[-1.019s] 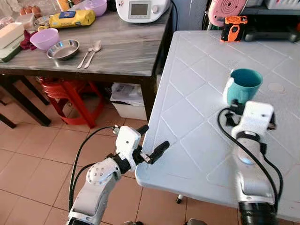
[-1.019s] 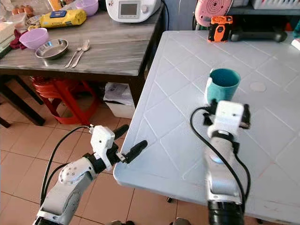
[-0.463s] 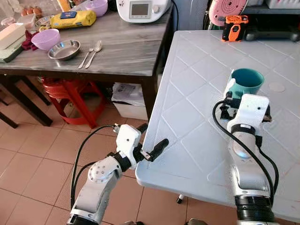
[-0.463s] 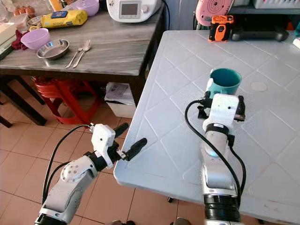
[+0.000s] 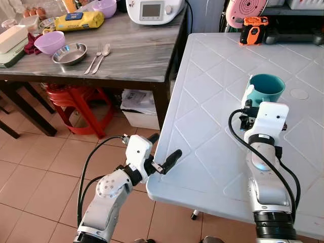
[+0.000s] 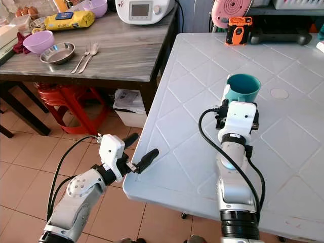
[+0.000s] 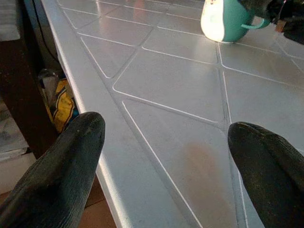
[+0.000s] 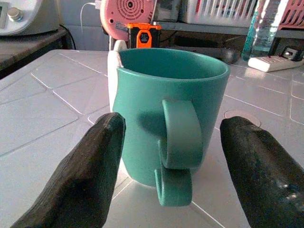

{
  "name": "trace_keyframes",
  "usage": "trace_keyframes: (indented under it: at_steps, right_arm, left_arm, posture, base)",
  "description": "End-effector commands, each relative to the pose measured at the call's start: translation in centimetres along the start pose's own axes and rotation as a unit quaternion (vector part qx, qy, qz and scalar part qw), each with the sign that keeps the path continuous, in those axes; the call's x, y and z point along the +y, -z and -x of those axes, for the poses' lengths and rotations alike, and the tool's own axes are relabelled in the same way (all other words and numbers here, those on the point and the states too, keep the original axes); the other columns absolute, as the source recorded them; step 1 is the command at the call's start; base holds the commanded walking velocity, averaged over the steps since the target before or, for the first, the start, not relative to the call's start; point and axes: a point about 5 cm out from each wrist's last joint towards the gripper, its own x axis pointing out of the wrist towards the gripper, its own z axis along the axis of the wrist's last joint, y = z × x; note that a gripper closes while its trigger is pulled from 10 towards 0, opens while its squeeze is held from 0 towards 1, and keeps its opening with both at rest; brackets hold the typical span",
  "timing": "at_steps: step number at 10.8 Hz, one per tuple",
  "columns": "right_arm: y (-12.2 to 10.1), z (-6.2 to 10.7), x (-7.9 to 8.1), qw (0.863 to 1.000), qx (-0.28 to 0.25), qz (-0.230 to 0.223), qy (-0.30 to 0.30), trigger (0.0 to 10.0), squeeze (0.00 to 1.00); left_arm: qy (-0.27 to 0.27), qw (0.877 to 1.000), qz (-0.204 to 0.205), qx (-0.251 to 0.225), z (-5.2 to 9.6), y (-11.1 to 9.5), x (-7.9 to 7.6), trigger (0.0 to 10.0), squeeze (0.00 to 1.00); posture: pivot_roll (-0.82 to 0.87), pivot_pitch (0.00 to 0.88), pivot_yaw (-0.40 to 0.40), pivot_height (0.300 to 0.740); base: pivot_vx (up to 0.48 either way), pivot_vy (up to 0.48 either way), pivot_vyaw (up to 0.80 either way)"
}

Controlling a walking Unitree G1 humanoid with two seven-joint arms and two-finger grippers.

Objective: Setting the table

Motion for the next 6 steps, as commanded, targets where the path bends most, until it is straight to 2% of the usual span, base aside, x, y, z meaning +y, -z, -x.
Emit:
trace_keyframes:
  at_steps: [1,6]
  right_arm:
    - [-0.05,0.09,0.06,1.0,-0.002,-0.006,-0.005,0.0,0.0]
    - [0.05,0.02,-0.4,1.0,-0.003,-0.016,0.0,0.2,0.0]
  left_arm:
    - [-0.007,1.0,-0.006,0.005,0.21,0.17,0.31,10.0,0.0]
    - [-0.011,1.0,-0.006,0.005,0.25,0.24,0.49,10.0,0.0]
  posture:
    - [-0.12,0.132,0.13,0.74]
    - [-0.12,0.128,0.136,0.74]
  base:
    - [0.0,0.0,0.0]
    - [0.0,0.0,0.0]
